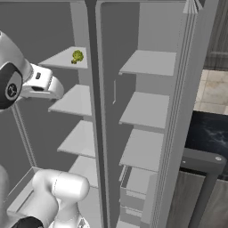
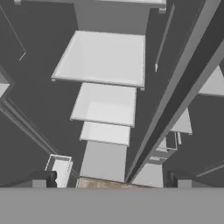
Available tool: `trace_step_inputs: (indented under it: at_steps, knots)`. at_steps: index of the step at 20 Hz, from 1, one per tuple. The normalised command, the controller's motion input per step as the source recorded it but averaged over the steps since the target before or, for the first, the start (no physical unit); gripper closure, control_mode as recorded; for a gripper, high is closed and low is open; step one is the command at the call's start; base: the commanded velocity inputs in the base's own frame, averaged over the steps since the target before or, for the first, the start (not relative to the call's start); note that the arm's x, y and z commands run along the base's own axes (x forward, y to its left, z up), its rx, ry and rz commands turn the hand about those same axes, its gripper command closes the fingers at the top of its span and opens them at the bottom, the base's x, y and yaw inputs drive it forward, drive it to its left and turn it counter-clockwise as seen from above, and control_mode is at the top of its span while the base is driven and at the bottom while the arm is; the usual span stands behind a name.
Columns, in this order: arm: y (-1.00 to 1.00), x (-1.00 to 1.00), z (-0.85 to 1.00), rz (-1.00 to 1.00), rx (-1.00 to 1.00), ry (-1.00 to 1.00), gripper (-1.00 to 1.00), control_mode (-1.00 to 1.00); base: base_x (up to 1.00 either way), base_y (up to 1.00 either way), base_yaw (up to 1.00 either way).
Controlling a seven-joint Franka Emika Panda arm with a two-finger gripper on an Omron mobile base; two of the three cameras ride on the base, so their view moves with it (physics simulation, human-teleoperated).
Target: Gather the corn and broccoli from the fridge and place them on a tray on the dining counter. Then gather the steak and fish from the fridge and place them on the other tray.
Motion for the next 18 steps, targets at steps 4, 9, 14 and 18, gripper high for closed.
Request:
trace_step_inputs:
  at_steps: [4, 9, 14, 18]
  knots:
    - [0.14, 0.58, 0.12, -0.01, 0.00, -0.02, -1.00, -1.00, 0.00, 0.00, 0.00]
    - [0.18, 0.57, 0.03, -0.04, 0.00, -0.10, -1.00, -1.00, 0.00, 0.00, 0.00]
    - [0.17, 0.52, 0.03, -0.03, -0.01, -0.10, -1.00, -1.00, 0.00, 0.00, 0.00]
    - [0.06, 0.45, 0.20, -0.01, 0.00, -0.01, -1.00, -1.00, 0.00, 0.00, 0.00]
